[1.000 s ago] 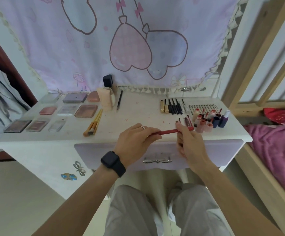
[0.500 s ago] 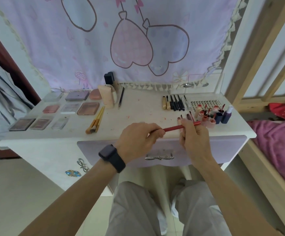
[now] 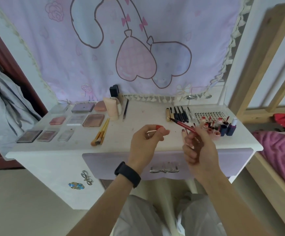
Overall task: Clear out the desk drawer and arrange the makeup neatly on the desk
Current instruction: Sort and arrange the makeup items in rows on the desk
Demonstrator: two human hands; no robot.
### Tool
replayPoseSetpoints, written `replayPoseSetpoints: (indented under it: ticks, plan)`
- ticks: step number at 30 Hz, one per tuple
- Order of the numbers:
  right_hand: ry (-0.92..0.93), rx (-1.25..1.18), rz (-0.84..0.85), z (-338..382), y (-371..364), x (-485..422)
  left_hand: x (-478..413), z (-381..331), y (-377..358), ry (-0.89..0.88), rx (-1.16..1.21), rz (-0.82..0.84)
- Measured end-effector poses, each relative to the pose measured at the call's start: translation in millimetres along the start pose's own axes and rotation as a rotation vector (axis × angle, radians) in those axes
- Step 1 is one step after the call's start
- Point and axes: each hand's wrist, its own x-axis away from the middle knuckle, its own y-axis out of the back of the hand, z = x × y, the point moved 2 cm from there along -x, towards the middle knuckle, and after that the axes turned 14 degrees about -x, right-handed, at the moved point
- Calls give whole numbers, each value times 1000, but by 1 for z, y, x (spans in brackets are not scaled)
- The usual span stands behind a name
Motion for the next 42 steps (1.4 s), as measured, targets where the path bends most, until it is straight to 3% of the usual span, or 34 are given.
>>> replayPoseSetpoints:
  ticks: [8, 11, 15, 20, 25, 33, 42]
  plan:
    - [-12, 258, 42, -19, 4, -5, -12, -9, -26, 52, 170, 22]
    - [75, 464, 39, -17, 5, -4, -17, -8, -21, 17, 145, 9]
    - [310, 894, 69, -11, 5, -5, -27, 1, -12, 36, 37, 26]
    - [415, 1242, 141, -16, -3, -20, -44, 24, -6, 77, -106, 18]
    - [418, 1547, 23, -7, -20, -71, -80, 51, 11, 163, -311, -52]
    - [312, 1991, -22, -22, -66, -170, -160, 75, 22, 238, -617, 3]
    - [296, 2368, 115, -48, -75, -218, -211, 81, 10, 259, -873, 81]
